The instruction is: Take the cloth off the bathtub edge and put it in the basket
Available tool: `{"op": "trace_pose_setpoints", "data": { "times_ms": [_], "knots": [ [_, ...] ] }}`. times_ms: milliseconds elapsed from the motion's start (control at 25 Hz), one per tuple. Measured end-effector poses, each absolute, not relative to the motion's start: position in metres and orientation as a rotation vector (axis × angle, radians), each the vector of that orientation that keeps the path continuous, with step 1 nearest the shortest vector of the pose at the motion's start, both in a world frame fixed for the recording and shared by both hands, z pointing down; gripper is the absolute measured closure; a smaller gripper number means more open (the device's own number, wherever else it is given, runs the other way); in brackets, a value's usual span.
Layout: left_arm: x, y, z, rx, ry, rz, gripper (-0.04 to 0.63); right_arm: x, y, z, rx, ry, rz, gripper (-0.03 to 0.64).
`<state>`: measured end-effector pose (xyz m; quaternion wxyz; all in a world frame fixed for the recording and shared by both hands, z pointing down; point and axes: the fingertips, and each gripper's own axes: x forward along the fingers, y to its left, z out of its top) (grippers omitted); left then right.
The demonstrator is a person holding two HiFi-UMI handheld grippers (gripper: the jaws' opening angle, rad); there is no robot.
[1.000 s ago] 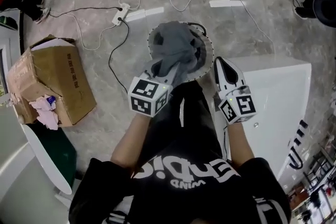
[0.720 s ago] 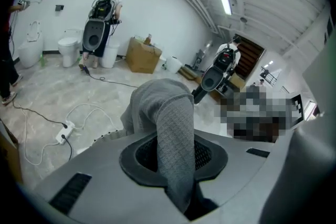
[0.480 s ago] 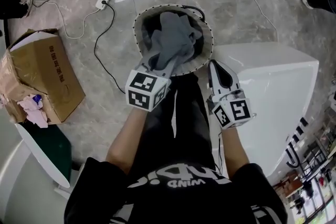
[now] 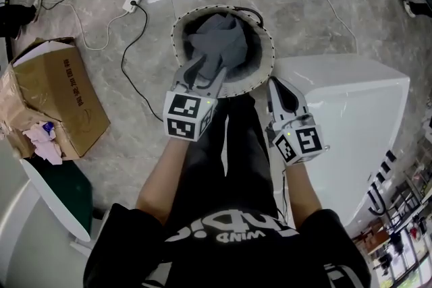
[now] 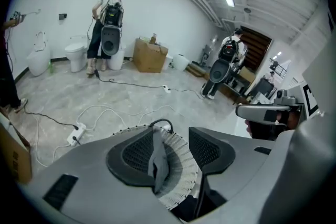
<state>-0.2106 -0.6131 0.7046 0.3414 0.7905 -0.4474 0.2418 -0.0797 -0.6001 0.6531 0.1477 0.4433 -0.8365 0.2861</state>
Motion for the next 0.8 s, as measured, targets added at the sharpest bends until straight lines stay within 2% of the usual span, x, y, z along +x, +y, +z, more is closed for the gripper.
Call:
{"op": "trace_pose_setpoints", "data": {
  "times_ms": [200,360,600,800],
  "knots": [
    [-0.215,-0.622,0.695,2.070,-1.187,0.614,0.384,-0.085,-0.602,0.646,1.266,-2.405,0.811,0.603],
    [-0.217,-0.627,0.678,2.089,-1.202,0.591,0.415,-0.086,-0.606,0.631,1.264,-2.411,0.793,0.603],
    [-0.221,-0.628,0.631,2.123,-1.228,0.540,0.522,-0.095,-0.609,0.589,1.233,-2.448,0.742,0.603],
    [-0.218,-0.623,0.572,2.189,-1.236,0.470,0.572,-0.110,-0.607,0.539,1.192,-2.499,0.698,0.603]
  ]
}}
